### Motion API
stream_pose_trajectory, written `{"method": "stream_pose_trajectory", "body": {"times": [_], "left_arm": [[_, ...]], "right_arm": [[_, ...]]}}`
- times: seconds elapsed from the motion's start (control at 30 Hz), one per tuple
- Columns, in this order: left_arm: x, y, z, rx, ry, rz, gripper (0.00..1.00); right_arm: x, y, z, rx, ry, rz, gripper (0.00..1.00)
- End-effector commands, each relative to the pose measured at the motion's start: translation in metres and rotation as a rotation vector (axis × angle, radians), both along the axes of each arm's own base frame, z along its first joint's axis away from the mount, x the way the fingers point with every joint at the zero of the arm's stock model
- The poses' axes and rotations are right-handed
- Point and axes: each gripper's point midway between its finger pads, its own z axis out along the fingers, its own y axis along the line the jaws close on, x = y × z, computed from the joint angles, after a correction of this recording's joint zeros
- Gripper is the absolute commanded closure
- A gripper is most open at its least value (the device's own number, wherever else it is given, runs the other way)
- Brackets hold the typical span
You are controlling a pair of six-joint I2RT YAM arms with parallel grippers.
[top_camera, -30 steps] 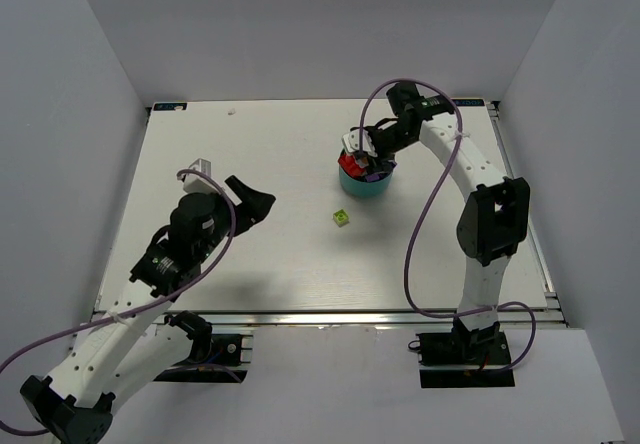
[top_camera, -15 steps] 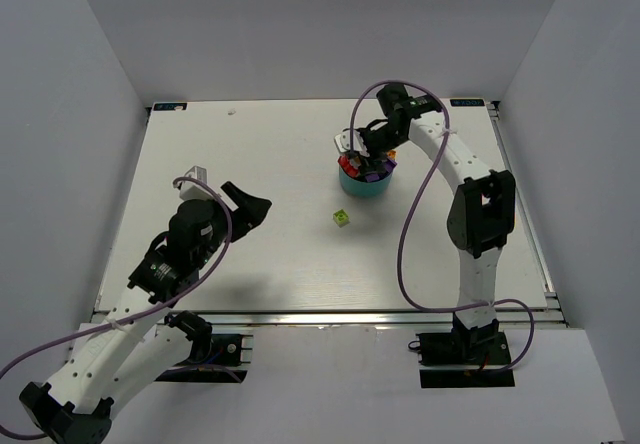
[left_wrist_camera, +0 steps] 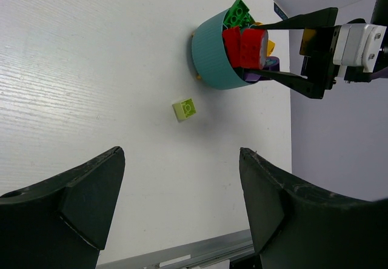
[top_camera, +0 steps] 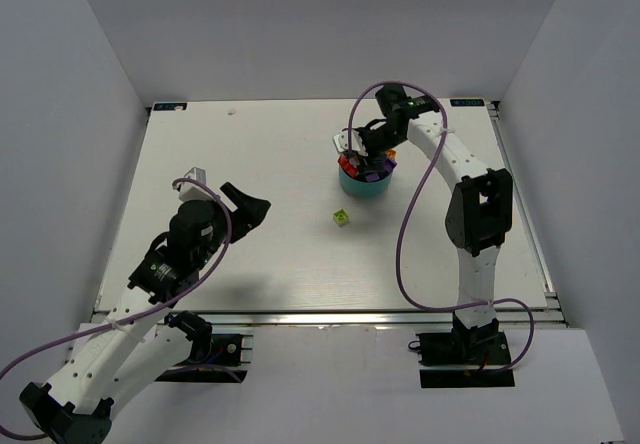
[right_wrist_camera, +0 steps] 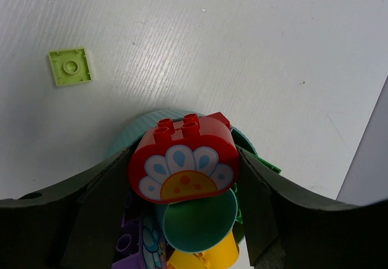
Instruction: Sort the legos into containers by color
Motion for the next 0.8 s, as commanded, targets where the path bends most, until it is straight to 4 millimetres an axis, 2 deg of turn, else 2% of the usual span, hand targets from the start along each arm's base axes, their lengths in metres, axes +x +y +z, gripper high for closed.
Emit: {"method": "stream_pose_trajectory", "body": {"times": [0.0,0.33,0.77], "left_arm": [[-0.0005,0.0047,0.0012,-0.005,-0.006,0.020,0.14],[-0.0003,0.0041,0.0017,-0.011,-0.007,0.020,0.14],[0.0004,0.0033,0.0019,-0.014,-0.007,0.019,0.14]], "right_arm": [[0.0087,0.0035,0.0141,0.020,-0.043,-0.001,0.61],[0.0125,0.0005,0.0123,0.015,-0.050,-0.010,0.54],[0.0149,-0.0027,0.0090,0.011,-0.058,-0.023,0.39]]}}
